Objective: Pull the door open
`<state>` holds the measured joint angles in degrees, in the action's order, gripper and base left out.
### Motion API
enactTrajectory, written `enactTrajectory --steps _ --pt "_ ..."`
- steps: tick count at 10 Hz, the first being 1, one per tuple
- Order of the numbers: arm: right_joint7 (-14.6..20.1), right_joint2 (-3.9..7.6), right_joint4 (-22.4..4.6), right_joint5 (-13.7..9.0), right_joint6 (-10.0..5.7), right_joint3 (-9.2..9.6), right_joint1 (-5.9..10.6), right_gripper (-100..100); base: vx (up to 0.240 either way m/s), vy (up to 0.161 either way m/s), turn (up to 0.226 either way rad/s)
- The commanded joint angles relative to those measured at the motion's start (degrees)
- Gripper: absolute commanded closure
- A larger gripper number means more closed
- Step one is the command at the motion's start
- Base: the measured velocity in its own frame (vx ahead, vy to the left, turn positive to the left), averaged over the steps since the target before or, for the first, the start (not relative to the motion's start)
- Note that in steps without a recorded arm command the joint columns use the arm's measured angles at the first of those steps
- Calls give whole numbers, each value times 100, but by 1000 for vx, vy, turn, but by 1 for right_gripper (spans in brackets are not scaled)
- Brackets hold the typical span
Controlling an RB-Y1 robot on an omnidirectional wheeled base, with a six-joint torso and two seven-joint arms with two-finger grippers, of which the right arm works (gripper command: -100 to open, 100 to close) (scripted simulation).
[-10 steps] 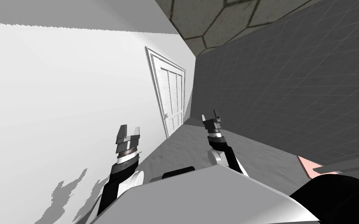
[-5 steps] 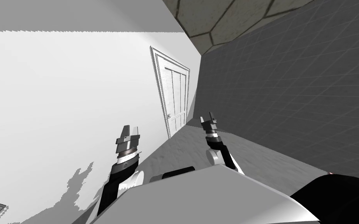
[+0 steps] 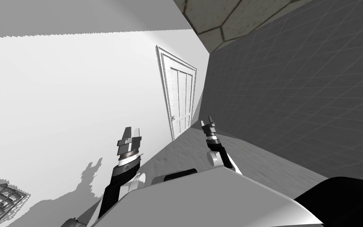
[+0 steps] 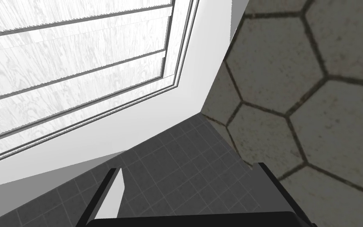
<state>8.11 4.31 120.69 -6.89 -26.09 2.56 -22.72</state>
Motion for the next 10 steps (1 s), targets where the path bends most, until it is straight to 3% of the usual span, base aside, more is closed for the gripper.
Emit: enactTrajectory --steps 1,5,7,10 --pt "-19 22 -240 -9 -44 -7 82 -100 74 -22 168" --pt "-54 104 -993 -44 -231 -40 316 -100 91 -33 179" --pt "-63 125 -1198 -53 -282 -49 380 -100 70 -33 117" --pt "-92 188 -1808 -82 -437 -76 574 -100 71 -38 188"
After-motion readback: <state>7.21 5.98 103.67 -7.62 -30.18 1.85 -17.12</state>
